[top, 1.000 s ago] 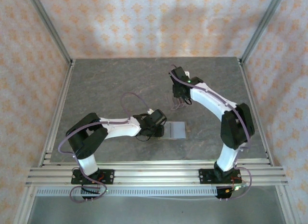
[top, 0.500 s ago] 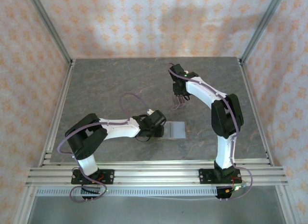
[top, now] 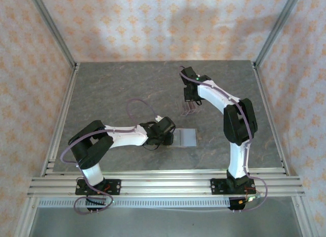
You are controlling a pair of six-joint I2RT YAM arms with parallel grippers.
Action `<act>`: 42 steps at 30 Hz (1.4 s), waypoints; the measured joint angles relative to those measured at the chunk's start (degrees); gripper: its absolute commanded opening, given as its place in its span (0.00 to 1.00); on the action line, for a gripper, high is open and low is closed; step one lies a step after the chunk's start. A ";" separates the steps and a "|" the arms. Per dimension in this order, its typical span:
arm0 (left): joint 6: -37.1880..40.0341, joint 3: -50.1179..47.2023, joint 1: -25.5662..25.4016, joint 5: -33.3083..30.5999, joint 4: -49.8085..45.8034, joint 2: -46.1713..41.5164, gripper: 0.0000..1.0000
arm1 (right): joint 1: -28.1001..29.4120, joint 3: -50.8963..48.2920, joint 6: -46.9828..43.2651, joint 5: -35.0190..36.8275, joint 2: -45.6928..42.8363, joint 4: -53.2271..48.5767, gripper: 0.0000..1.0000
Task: Put the credit cards into the card holder
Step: Pick up the credit card from the storage box, then insert the credit card into the card slot.
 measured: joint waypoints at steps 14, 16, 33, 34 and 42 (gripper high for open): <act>-0.04 -0.22 0.00 0.00 0.35 0.02 0.35 | 1.62 -1.90 -0.83 3.63 -16.85 -1.75 0.00; -0.04 -0.24 0.00 0.00 0.42 0.02 0.36 | 3.02 -8.00 -0.24 2.10 -24.37 0.52 0.00; 0.04 0.26 -0.11 -0.37 -0.48 0.26 0.32 | 6.16 -65.96 16.00 -25.81 -57.70 38.91 0.00; 0.13 0.42 -0.15 -0.42 -0.70 0.31 0.31 | 6.21 -67.84 16.74 -26.27 -57.70 41.40 0.00; 0.15 1.11 -0.76 -1.68 -1.53 0.81 0.30 | 6.29 -78.03 21.68 -28.15 -55.95 58.95 0.00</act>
